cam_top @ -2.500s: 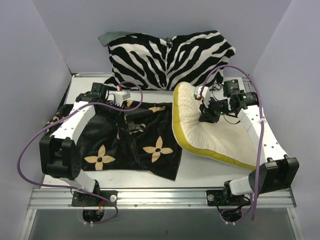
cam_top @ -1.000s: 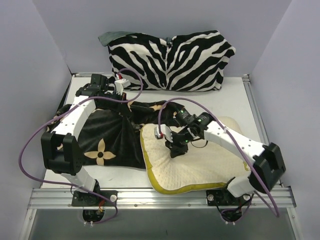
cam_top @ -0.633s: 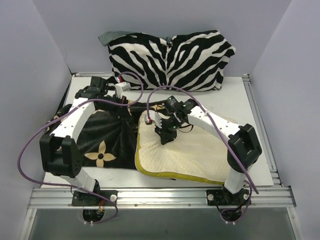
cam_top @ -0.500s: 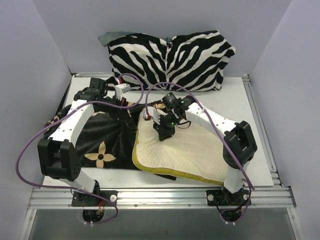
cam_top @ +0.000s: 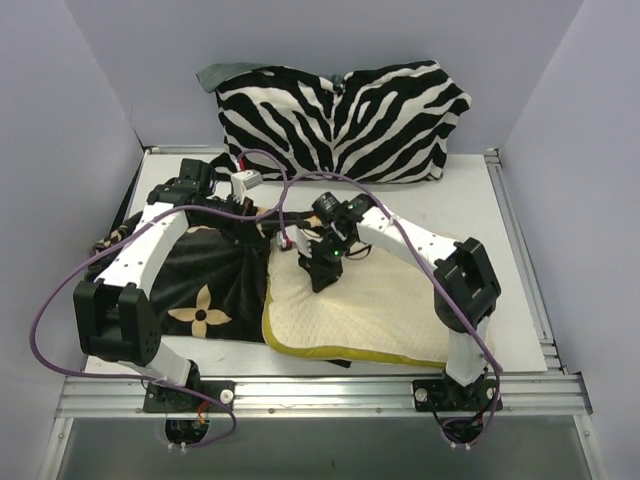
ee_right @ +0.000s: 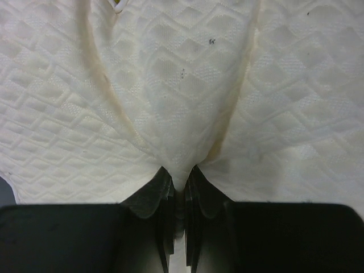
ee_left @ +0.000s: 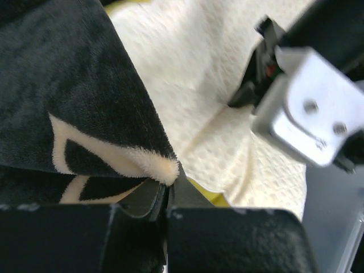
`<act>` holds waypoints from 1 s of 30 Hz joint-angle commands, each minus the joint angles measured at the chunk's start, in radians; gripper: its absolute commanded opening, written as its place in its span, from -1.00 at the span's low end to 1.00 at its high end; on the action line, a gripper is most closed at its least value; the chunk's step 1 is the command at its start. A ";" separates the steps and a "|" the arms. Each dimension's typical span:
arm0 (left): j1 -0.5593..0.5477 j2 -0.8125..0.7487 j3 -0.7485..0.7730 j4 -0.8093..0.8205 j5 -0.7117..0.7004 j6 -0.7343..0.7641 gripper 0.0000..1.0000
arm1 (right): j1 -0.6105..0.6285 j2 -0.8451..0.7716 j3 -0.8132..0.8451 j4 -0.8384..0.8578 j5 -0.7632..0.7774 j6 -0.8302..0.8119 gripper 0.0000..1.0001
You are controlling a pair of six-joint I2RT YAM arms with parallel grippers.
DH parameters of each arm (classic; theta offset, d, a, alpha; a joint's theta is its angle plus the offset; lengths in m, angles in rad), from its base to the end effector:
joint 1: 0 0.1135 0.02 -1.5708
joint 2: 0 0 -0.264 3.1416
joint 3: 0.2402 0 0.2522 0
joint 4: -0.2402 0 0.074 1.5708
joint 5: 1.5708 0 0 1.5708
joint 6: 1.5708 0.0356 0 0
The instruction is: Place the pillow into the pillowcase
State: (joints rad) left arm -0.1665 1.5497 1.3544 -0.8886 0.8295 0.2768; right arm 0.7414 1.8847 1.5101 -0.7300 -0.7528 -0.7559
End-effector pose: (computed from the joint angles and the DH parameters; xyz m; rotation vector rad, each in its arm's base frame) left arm 0.3036 -0.0776 0.3021 0.7930 2.3108 -1.0344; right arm 0.2759 0.2856 0.2415 -1.8780 1.6759 0.9861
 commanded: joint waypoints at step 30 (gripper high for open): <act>-0.097 -0.143 -0.011 -0.685 0.120 0.791 -0.89 | -0.125 0.267 0.326 0.388 0.507 0.868 -1.00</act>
State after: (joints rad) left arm -0.2245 1.4666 1.3647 -1.2648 0.8719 0.9855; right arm 0.6395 2.1281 1.7771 -0.4538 -0.4057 -0.0376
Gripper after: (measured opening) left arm 0.060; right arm 0.076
